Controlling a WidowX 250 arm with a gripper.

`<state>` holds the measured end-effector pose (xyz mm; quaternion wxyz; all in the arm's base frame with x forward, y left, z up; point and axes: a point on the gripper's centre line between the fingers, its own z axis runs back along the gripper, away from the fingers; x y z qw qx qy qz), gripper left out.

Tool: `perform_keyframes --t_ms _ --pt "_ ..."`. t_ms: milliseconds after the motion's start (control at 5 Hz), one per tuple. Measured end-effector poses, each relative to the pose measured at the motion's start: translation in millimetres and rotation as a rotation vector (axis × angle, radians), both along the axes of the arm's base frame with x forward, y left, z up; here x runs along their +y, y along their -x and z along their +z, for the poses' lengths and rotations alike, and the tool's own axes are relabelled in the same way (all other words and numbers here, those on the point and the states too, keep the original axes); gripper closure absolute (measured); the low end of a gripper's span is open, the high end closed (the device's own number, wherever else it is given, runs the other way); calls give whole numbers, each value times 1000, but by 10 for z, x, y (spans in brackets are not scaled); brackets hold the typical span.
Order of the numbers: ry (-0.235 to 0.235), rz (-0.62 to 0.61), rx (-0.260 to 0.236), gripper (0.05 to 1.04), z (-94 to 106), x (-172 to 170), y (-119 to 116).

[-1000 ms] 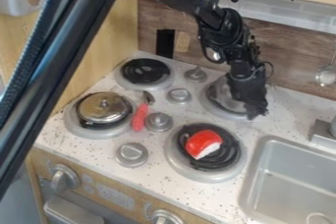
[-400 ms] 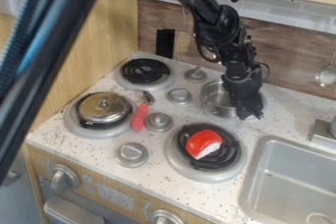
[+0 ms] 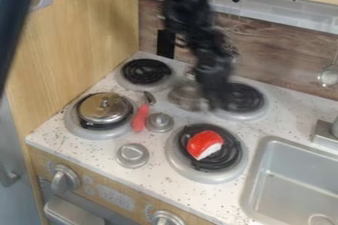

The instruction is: Move the silver pot to the upper left burner

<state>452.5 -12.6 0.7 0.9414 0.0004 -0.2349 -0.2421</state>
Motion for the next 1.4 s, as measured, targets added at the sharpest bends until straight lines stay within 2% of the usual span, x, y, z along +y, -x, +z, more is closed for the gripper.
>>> perform_keyframes --t_ms 200,400,600,1000,1400 --pt "-19 53 -36 1024 7 471 -4" --pt "-32 45 -76 1024 40 722 -28" --pt "-44 38 -114 1024 44 1017 -199" --pt "-46 -13 -136 1024 -78 1191 -567" --pt "-36 -6 -121 998 -164 1302 -616"
